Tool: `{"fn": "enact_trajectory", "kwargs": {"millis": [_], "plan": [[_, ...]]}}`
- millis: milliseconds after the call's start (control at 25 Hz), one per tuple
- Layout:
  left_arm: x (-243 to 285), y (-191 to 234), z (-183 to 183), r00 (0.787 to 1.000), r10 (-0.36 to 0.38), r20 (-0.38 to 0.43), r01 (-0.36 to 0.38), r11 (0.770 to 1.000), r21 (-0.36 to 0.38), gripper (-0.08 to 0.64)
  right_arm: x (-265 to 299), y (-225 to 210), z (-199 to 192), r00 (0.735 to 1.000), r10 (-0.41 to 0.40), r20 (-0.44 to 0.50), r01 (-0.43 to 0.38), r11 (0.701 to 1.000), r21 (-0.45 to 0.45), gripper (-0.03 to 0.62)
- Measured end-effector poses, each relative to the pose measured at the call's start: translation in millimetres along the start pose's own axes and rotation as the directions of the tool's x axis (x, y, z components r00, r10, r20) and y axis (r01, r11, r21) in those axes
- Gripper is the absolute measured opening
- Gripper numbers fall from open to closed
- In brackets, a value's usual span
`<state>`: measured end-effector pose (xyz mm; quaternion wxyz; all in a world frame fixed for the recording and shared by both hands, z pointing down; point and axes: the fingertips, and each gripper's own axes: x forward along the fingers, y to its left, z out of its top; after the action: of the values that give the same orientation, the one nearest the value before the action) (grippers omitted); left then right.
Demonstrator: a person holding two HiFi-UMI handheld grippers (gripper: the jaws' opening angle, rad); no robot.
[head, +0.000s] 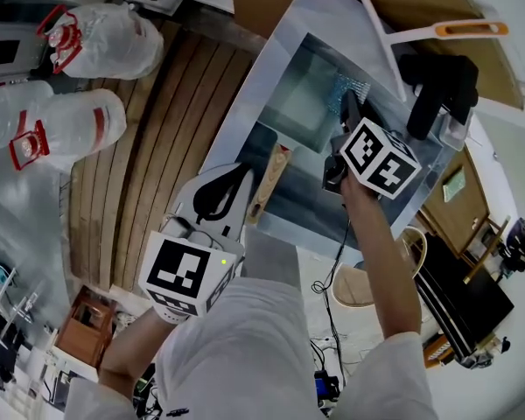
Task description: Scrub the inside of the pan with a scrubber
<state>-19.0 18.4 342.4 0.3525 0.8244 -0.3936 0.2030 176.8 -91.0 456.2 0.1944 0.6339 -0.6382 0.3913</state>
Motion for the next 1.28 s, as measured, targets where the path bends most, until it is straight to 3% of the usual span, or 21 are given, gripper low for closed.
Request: {"fn": "enact_trajectory", "kwargs": {"millis": [200,280,360,440,560,640,680,760,840,960,1080,1280], "plan": [[1.7,5.7,5.2,1.000,0.004,0.009,-0.003,1.000,-0.007,0.006,-4.5,12.0,-0.7,0.999,0.037,-0.037,-0.045,0.966,-0.255,0.061],[1.2,6.0,6.3,1.000,0.001,0.011,-0.001,1.000,-0.009,0.006,-8.8,21.8,-2.1,0.995,0.066,-0.072,-0.087,0.935,-0.344,0.061],[0.0,6.4,8.3,1.000,-0.002,0.015,0.002,1.000,-0.009,0.006,-13.9,35.8,-4.7,0.987,0.100,-0.126,-0.147,0.881,-0.450,0.061],[-1.2,7.4,10.0,1.000,-0.003,0.021,0.003,1.000,-0.010,0.006,-17.9,48.9,-8.4,0.976,0.118,-0.183,-0.204,0.791,-0.577,0.061],[-3.8,9.2,10.7,1.000,-0.002,0.030,0.003,1.000,-0.016,0.006,-19.2,61.9,-15.8,0.962,0.110,-0.249,-0.265,0.584,-0.767,0.061],[-6.1,10.4,10.4,0.999,0.000,0.035,0.001,1.000,-0.023,0.006,-15.3,62.6,-21.2,0.957,0.086,-0.277,-0.286,0.455,-0.844,0.061],[-7.4,11.2,10.2,0.999,0.002,0.037,-0.001,1.000,-0.027,0.006,-12.4,60.9,-23.5,0.955,0.073,-0.286,-0.290,0.409,-0.865,0.061],[-9.8,13.4,9.4,0.999,0.007,0.040,-0.006,0.999,-0.034,0.005,-5.2,54.9,-27.4,0.956,0.051,-0.289,-0.288,0.351,-0.891,0.061],[-11.9,17.2,8.4,0.999,0.012,0.040,-0.011,0.999,-0.039,0.005,3.1,46.9,-29.3,0.959,0.030,-0.281,-0.275,0.330,-0.903,0.061],[-14.5,23.6,5.2,0.999,0.023,0.033,-0.022,0.999,-0.045,0.006,15.3,39.7,-29.8,0.960,0.020,-0.278,-0.269,0.333,-0.904,0.061],[-15.2,24.9,2.1,0.999,0.025,0.023,-0.024,0.999,-0.044,0.006,20.5,43.5,-34.2,0.944,0.077,-0.320,-0.326,0.354,-0.877,0.061],[-14.1,20.6,3.2,1.000,0.016,0.019,-0.016,0.999,-0.032,0.006,18.4,49.9,-35.8,0.925,0.116,-0.361,-0.378,0.329,-0.865,0.061]]}}
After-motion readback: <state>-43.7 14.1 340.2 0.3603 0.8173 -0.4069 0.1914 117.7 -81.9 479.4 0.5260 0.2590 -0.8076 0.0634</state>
